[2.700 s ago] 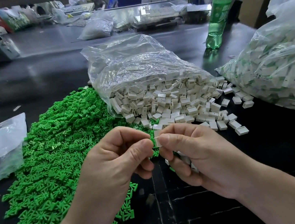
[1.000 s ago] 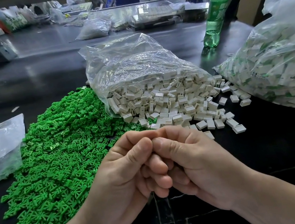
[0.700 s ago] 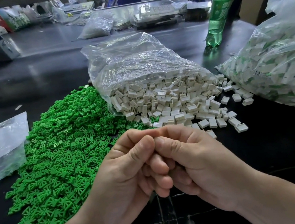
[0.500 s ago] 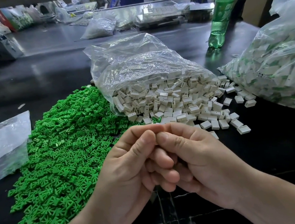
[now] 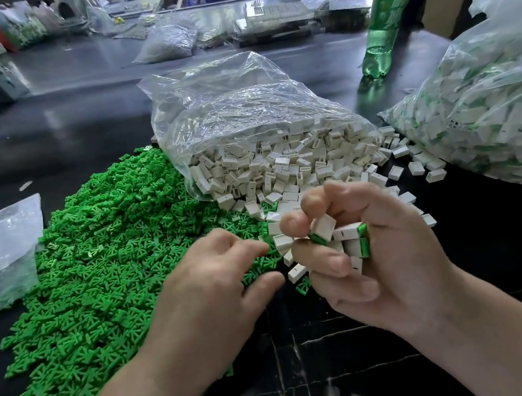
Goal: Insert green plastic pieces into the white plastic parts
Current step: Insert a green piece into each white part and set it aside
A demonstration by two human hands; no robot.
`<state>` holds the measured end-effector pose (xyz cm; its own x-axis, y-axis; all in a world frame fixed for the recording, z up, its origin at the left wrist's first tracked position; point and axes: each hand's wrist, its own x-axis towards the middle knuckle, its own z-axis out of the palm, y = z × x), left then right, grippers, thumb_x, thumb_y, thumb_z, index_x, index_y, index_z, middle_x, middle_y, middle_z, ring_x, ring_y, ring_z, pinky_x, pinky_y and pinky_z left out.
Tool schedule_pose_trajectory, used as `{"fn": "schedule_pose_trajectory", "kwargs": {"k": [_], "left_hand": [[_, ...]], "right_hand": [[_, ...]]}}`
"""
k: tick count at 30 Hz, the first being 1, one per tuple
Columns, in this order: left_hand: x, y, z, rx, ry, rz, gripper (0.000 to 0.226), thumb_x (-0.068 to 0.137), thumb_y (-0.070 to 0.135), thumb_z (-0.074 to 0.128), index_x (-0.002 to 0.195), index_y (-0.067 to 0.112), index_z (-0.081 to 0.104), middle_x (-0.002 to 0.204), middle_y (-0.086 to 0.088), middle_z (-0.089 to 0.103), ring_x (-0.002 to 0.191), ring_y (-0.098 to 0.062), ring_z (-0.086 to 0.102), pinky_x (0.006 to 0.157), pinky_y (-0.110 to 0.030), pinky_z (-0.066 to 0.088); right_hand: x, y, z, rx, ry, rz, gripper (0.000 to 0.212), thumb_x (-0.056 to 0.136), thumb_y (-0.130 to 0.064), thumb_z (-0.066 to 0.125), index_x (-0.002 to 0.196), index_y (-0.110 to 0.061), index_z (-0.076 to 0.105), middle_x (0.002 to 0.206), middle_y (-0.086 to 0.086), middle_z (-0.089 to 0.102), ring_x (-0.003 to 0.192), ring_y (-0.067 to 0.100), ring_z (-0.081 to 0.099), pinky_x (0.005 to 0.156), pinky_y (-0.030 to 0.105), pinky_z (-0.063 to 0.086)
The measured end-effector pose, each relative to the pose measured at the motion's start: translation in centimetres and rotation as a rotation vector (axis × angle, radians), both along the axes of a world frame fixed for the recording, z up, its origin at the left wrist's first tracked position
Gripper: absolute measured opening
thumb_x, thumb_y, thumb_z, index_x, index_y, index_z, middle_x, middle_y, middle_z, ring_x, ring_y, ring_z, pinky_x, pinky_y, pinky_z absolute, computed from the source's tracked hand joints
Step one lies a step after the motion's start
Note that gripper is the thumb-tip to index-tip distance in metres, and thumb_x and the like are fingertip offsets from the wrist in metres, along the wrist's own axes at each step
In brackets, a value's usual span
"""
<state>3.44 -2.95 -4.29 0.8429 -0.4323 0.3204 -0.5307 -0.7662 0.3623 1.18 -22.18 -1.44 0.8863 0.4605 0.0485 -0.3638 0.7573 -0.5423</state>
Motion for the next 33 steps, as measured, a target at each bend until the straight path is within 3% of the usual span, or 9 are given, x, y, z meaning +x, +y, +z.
{"fn": "schedule_pose_trajectory", "kwargs": {"k": [6,9,12,17,25,27,29,31,33], "left_hand": [[0.1,-1.3,0.1,0.158,-0.151,-0.185,0.043,0.086,0.047,0.058,0.120,0.023,0.070,0.105,-0.001,0.064,0.094,-0.024,0.057,0.079,-0.036,0.051],[0.0,-1.5,-0.1,0.137,-0.169,-0.204,0.028,0.084,0.034,0.069,0.109,0.021,0.072,0.098,0.001,0.064,0.088,-0.022,0.056,0.075,-0.037,0.051],[0.2,-1.4,-0.1,0.121,-0.184,-0.216,0.018,0.084,0.029,0.067,0.099,0.020,0.071,0.095,0.002,0.064,0.084,-0.021,0.055,0.073,-0.039,0.050],[0.4,-1.5,0.0,0.075,-0.143,-0.267,0.013,0.079,0.018,0.075,0.089,0.017,0.066,0.104,0.006,0.068,0.086,-0.020,0.057,0.079,-0.034,0.047],[0.5,-1.4,0.3,0.076,-0.151,-0.330,0.009,0.091,0.019,0.064,0.082,0.017,0.062,0.081,0.007,0.065,0.073,-0.020,0.052,0.071,-0.037,0.047],[0.4,-1.4,0.5,0.019,-0.173,-0.289,0.005,0.090,0.016,0.068,0.087,0.014,0.066,0.082,0.006,0.065,0.076,-0.020,0.055,0.072,-0.035,0.048],[0.4,-1.1,1.0,-0.153,-0.114,-0.178,0.008,0.090,0.022,0.069,0.095,0.017,0.070,0.089,0.013,0.066,0.083,-0.007,0.059,0.075,-0.022,0.048],[0.2,-0.6,1.8,-0.381,0.024,-0.060,0.018,0.088,0.036,0.064,0.104,0.029,0.070,0.090,0.021,0.067,0.086,0.005,0.062,0.071,-0.005,0.046],[-0.1,-0.2,2.1,-0.564,0.153,-0.026,0.023,0.082,0.043,0.063,0.104,0.040,0.069,0.092,0.026,0.068,0.084,0.009,0.064,0.064,0.001,0.044]], "right_hand": [[0.2,-0.6,0.5,-0.199,0.070,-0.192,0.021,0.090,-0.025,0.062,0.071,-0.017,0.057,0.073,0.002,0.057,0.040,0.006,0.048,0.029,0.015,0.034],[0.4,-0.5,0.4,-0.239,0.071,-0.214,0.022,0.090,-0.028,0.063,0.070,-0.018,0.057,0.073,0.001,0.056,0.040,0.005,0.045,0.029,0.015,0.032],[0.4,-0.4,0.2,-0.288,0.060,-0.211,0.024,0.088,-0.029,0.064,0.067,-0.017,0.061,0.074,0.001,0.056,0.040,0.005,0.044,0.030,0.016,0.032],[0.5,-0.3,0.1,-0.342,0.077,-0.225,0.022,0.078,-0.031,0.071,0.064,-0.018,0.062,0.074,0.002,0.057,0.040,0.007,0.043,0.030,0.016,0.031],[0.6,-0.3,-0.2,-0.414,0.079,-0.241,0.021,0.082,-0.029,0.069,0.069,-0.017,0.059,0.076,0.004,0.057,0.042,0.010,0.042,0.031,0.017,0.031],[0.5,-0.3,-0.3,-0.516,0.049,-0.268,0.019,0.083,-0.028,0.070,0.073,-0.017,0.058,0.076,0.005,0.057,0.043,0.011,0.041,0.033,0.018,0.031],[0.3,-0.3,-0.4,-0.683,-0.014,-0.298,0.014,0.084,-0.028,0.069,0.076,-0.018,0.062,0.073,0.004,0.056,0.043,0.012,0.041,0.034,0.018,0.031],[0.1,-0.1,-0.6,-0.812,-0.078,-0.299,0.007,0.085,-0.028,0.068,0.080,-0.023,0.069,0.069,0.001,0.056,0.042,0.011,0.042,0.035,0.018,0.031],[0.0,0.3,-0.7,-0.867,-0.085,-0.262,0.008,0.085,-0.031,0.066,0.088,-0.029,0.074,0.068,-0.001,0.056,0.042,0.010,0.042,0.036,0.018,0.031]]}}
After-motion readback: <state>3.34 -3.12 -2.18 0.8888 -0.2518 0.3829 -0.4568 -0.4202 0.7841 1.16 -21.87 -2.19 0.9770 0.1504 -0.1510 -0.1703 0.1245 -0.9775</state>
